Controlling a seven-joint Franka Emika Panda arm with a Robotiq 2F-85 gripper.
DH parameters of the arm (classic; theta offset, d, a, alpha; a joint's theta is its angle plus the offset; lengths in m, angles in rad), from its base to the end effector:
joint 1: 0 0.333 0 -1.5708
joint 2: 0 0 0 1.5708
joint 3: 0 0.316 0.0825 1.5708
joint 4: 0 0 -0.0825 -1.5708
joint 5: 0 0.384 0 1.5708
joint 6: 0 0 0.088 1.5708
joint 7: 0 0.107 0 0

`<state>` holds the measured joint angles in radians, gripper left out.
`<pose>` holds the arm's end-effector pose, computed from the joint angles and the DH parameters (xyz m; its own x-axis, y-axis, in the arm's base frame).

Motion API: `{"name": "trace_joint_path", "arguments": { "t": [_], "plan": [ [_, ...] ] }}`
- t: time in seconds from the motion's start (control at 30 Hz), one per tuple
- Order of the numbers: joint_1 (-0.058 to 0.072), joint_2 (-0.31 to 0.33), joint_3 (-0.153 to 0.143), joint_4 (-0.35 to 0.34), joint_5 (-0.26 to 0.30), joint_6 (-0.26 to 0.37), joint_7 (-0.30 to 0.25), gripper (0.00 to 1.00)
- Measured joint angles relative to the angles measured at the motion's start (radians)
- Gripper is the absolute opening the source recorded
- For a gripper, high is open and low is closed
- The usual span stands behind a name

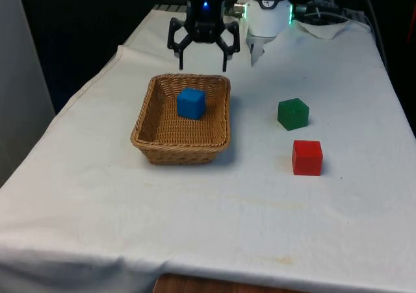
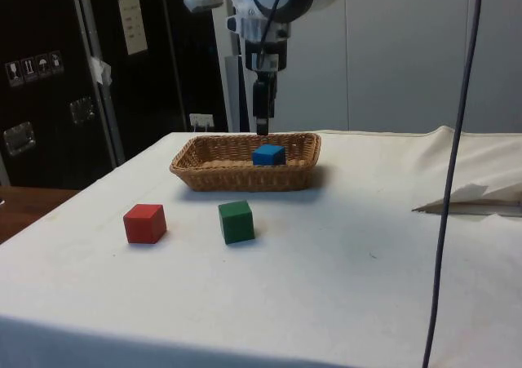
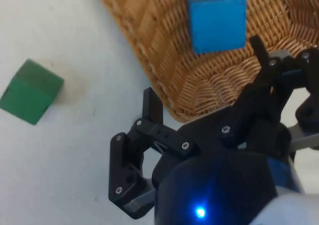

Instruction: Pick up exactly two blocks and place them into the basket.

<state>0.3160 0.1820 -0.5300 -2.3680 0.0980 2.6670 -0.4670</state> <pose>0.5095 -0.1154 0.2734 0.9758 0.1861 0.1147 0.1754 -0.9797 0.0967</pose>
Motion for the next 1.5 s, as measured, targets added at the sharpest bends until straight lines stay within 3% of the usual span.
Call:
{"name": "trace_joint_path", "arguments": {
  "t": [0.33,0.47,0.7,0.93,1.5],
  "plan": [
    [0.013,-0.071,0.028,0.001,-0.134,-0.056,0.114,1.0],
    [0.014,-0.074,0.035,0.002,-0.158,-0.058,0.137,1.0],
    [0.016,-0.077,0.06,0.009,-0.261,-0.074,0.233,1.0],
    [0.017,-0.077,0.082,0.029,-0.32,-0.094,0.301,1.0],
    [0.017,-0.077,0.133,0.07,-0.321,-0.184,0.396,1.0]
  ]
}}
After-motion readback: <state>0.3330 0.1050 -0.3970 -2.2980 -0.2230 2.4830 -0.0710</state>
